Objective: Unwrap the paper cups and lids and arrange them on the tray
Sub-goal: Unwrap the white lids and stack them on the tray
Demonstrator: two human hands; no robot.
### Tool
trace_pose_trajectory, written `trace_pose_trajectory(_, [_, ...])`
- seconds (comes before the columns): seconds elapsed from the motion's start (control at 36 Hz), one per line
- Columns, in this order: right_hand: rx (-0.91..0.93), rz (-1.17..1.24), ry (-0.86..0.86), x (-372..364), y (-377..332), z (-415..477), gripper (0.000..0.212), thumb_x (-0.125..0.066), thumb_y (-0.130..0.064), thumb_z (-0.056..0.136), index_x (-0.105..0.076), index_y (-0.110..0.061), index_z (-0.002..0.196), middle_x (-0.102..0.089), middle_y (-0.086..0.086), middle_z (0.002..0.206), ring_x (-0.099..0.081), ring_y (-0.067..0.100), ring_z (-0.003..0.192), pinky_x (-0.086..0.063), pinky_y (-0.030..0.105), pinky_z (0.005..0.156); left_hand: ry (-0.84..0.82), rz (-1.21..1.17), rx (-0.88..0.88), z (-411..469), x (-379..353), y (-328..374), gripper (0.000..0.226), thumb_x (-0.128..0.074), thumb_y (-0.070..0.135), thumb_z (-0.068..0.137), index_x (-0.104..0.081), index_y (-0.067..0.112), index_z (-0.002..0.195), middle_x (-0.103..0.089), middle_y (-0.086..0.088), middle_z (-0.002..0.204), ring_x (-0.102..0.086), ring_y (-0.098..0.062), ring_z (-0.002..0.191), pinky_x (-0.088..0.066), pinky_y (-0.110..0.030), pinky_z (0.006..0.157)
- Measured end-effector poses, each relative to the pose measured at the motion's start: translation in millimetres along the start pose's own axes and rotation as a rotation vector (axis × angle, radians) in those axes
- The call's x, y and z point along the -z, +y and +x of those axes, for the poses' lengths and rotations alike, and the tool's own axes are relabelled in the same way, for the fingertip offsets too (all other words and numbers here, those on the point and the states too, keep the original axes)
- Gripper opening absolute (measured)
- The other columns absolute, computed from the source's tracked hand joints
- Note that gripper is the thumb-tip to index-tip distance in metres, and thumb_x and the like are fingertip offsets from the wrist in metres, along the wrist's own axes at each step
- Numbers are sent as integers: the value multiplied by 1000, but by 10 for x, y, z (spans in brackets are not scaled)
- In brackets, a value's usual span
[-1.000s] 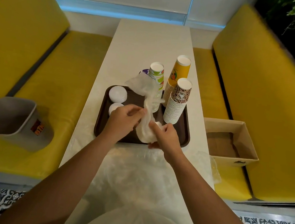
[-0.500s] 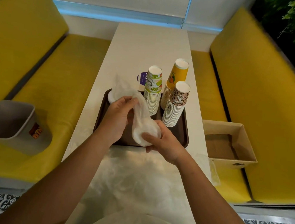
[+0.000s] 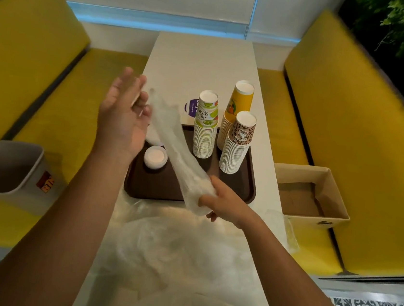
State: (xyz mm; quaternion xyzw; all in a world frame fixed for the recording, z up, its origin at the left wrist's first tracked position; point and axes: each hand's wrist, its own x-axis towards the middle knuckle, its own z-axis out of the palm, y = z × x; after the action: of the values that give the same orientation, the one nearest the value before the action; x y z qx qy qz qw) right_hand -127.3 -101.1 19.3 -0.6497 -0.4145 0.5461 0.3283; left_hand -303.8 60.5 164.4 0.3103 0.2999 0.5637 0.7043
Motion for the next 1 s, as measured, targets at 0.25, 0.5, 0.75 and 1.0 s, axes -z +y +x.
trace_pose_trajectory(0.25, [154,576,59,5,-225,-59,55,-60,-18,83,-52,-31,136,-63,17,124,-69,33,94,-59,43,70,-298,1017,-328,-384,377,-511,26,-76,24,93,-63,36,112,-61,5,121,-65,-3,96,-53,-20,80])
trace_pose_trajectory(0.5, [222,725,-16,29,-469,-88,52,-62,-29,99,-44,-30,148,-69,16,117,-66,34,89,-57,40,69,-413,1105,-582,-513,453,-754,19,-78,21,93,-80,9,107,-75,3,101,-71,-11,93,-62,-25,79])
trace_pose_trajectory(0.75, [180,1272,52,102,-679,-126,49,-56,-24,99,-49,-9,145,-68,21,135,-71,35,113,-65,42,81,-678,1107,-233,-507,587,-750,15,-81,30,89,-82,18,99,-75,9,93,-72,-18,90,-61,-37,79])
trace_pose_trajectory(1.0, [285,434,295,-83,-764,-100,40,-38,-32,111,-51,-10,142,-59,17,139,-59,25,129,-51,35,101,-417,468,445,-522,360,-796,95,-86,67,68,-49,27,146,-65,-5,138,-66,-27,126,-58,-57,96])
